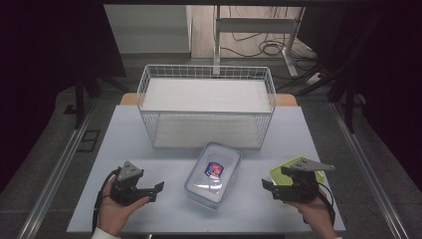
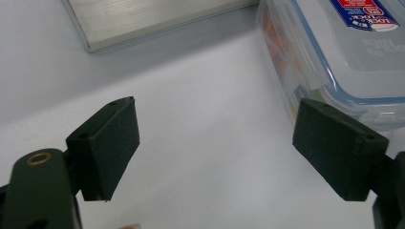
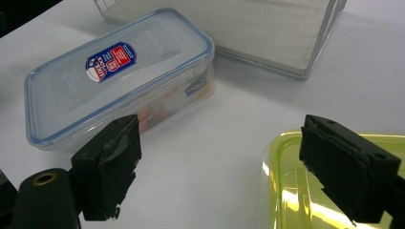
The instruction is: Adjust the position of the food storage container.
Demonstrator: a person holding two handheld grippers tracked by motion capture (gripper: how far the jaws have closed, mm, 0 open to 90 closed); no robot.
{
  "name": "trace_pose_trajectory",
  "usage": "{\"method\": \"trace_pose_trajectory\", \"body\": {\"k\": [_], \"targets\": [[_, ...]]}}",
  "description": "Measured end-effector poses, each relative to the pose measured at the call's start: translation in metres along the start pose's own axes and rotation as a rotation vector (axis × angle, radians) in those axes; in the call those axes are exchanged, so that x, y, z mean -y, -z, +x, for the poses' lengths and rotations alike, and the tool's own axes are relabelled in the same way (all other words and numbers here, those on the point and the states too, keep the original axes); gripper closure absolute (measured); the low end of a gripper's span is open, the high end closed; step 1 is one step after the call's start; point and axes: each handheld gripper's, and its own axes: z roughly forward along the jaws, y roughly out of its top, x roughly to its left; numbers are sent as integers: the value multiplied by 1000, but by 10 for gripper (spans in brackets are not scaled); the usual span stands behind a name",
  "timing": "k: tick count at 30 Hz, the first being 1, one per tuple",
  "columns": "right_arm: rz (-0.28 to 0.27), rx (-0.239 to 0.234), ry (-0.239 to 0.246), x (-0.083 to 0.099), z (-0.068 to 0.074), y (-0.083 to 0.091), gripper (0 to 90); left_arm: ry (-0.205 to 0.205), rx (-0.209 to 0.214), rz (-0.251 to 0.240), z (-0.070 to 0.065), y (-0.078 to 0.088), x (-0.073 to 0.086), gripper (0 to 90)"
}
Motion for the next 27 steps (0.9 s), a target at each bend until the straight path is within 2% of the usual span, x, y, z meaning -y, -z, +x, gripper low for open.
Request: {"method": "trace_pose_trajectory", "body": {"k": [8, 14, 17, 18, 19, 20, 22, 23, 26, 27], "targets": [[4, -12, 13, 2, 1, 1, 205, 4, 11, 4, 2, -2, 0, 160], [14, -50, 37, 3, 5, 3, 321, 2, 14, 5, 3, -3, 0, 158], [29, -90, 61, 3, 9, 4, 485, 1, 15, 8, 3, -4, 1, 159], [63, -141, 90, 2, 13, 1, 616, 1, 17, 9, 4, -4, 1, 164], [63, -141, 90, 2, 13, 1, 616, 1, 17, 9, 4, -4, 1, 164], [102, -157, 121, 3, 17, -2, 698, -1, 18, 9, 4, -4, 1, 164], [127, -174, 145, 3, 21, -6, 765, -1, 17, 9, 5, -4, 1, 164], [127, -174, 145, 3, 21, -6, 765, -1, 17, 9, 5, -4, 1, 164], [163, -220, 196, 4, 32, -13, 882, 1, 16, 10, 5, -4, 2, 167], [163, -220, 196, 4, 32, -13, 882, 0, 17, 12, 4, -4, 2, 167]]}}
